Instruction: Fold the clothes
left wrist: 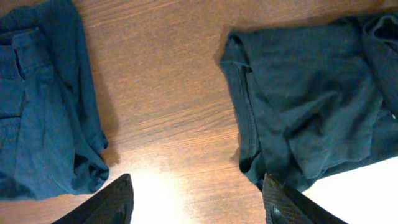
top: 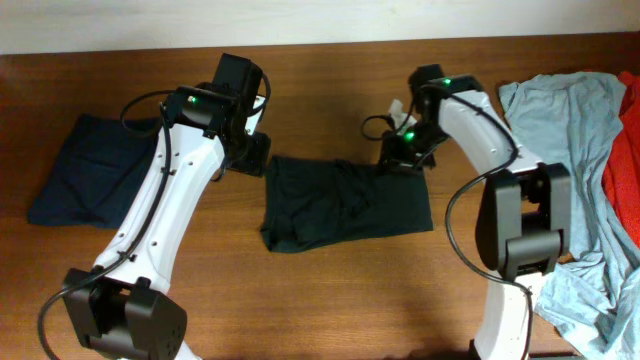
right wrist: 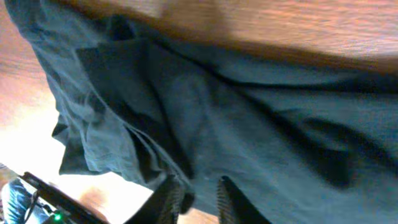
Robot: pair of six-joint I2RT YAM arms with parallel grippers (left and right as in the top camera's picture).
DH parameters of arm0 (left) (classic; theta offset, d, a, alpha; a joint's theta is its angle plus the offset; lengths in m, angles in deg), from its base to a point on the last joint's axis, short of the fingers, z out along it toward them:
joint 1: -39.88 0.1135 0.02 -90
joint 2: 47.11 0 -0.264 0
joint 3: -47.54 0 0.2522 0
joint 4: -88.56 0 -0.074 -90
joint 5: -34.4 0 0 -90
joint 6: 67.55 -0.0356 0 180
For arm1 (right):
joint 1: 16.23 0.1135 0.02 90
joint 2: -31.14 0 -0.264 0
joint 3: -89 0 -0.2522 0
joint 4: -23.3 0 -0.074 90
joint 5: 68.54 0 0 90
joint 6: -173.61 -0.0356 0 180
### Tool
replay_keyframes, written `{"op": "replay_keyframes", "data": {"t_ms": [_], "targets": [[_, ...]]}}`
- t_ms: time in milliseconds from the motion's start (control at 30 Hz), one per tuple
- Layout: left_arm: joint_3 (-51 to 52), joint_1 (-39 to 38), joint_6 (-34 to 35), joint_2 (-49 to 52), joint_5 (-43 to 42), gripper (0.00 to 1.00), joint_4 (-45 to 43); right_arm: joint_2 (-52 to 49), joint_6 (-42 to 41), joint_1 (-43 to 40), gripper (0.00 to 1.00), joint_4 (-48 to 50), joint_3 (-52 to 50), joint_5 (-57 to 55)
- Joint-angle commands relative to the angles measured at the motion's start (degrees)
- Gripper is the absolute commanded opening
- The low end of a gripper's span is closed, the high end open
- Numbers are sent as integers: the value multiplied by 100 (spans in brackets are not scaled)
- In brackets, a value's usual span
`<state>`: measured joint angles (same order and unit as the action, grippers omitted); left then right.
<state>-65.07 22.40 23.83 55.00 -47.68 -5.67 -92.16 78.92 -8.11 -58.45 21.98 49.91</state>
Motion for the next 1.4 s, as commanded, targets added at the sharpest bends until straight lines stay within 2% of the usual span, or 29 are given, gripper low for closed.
{"op": "replay_keyframes", "data": {"t_ms": [0,133,267,367,467,567,700,767,800,900,933,1033,1100,1233,1367], "targets": [[-48,39,33,-153,46,68,-68,170,122,144,19,7,-144,61],[-48,39,33,-153,46,67,-74,81,-201,544,6,538,-774,-136],[-48,39,33,-153,46,67,-74,81,-42,1051,4,833,-1067,809],[-48,39,33,-153,48,67,-74,114,431,1502,4,789,-1064,1685],[-48,39,31,-153,66,67,-57,195,752,1827,4,708,-1034,1958],[-48,39,-101,-153,111,68,-9,385,750,1676,4,721,-1005,1858],[-46,39,-61,-151,37,70,35,693,750,946,4,713,-905,1834],[114,92,101,-140,-837,75,-92,813,752,581,4,614,-905,1832],[380,162,105,-129,-1272,75,-236,835,791,420,6,551,-905,1827],[1266,393,518,-101,-1860,77,-745,844,907,-28,19,367,-905,1825],[1622,494,610,-85,-2146,77,-1014,844,922,-210,30,297,-905,1825],[2485,664,726,-76,-2693,78,-1856,844,1051,-664,43,129,-905,1827],[2903,682,977,-74,-2708,81,-2286,844,1191,-887,44,-22,-905,1829],[3440,678,1014,-61,-2865,82,-3104,844,1307,-1154,44,-219,-905,1829],[3646,678,966,214,-3104,81,-3412,844,1351,-1152,44,-297,-905,1827]]}}
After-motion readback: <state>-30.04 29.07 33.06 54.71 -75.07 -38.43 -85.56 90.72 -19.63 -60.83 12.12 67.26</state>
